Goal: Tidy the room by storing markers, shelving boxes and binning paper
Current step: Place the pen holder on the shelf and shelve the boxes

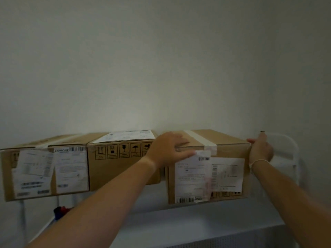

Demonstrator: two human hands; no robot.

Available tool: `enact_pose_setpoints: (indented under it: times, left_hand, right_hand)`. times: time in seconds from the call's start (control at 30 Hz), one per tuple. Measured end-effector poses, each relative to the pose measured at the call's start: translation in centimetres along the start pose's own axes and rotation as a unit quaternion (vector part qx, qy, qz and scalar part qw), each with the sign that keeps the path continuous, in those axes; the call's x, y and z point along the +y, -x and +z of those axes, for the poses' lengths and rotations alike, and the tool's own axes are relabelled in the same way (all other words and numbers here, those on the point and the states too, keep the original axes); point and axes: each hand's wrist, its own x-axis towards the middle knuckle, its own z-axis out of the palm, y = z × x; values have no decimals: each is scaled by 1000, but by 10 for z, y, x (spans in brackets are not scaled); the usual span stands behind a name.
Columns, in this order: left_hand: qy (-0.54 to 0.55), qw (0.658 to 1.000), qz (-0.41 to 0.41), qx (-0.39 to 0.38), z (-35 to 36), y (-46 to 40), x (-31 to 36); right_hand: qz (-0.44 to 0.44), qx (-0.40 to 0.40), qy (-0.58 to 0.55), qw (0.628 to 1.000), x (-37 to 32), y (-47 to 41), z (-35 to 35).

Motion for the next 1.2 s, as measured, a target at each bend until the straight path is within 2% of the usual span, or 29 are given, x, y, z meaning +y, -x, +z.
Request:
enact_pose_setpoints:
  times: [0.03, 0.13, 0.2, 0.23, 0.3, 0.37, 0.47, 0.53, 0.57, 0.6, 0.7, 0.83, 1.2]
  left_hand:
    - [-42, 999, 25, -13, -2, -4, -1]
    - [-71, 997, 1, -39, -5, -10, -8]
    - [-95, 995, -2, -40, -4, -14, -12]
    - [-106, 994, -3, -40, -3, -15, -14]
    - [-114, 993, -5, -33, -1, -17, -16]
    - [-111, 994, -9, -23, -1, -18, -20]
    - [-123, 992, -11, -12, 2, -20, -23]
    - [-135, 990, -28, -18, 4, -24, -26]
    - [-141, 989, -40, -24, 5, -25, -28]
    - [-145, 988, -52, -27, 7, -26, -31]
    - [-126, 987, -86, -45, 9, -30, -39]
    - [-128, 982, -113, -82, 14, -38, -49]
    - [-254, 954, -156, -34, 34, -49, -63]
  right_hand:
    - [-14, 14, -1, 1000, 3, -2, 5]
    - [-93, 32, 11, 995, 3, -1, 16]
    - [-193, 3, 67, 979, 3, -2, 22]
    - [-263, -30, 102, 959, 3, -1, 24]
    - [-401, -106, 179, 892, 4, 2, 27]
    - [-483, -184, 235, 823, 4, 8, 31]
    - [-528, -298, 316, 729, 4, 24, 41]
    - [-551, -326, 395, 658, 10, 29, 51]
    - [-556, -329, 424, 634, 14, 28, 56]
    - [-559, -329, 436, 624, 18, 27, 61]
    - [-551, -333, 438, 627, 22, 22, 71]
    - [-522, -355, 474, 613, 26, 15, 83]
    - [-425, -334, 579, 610, 42, 16, 120]
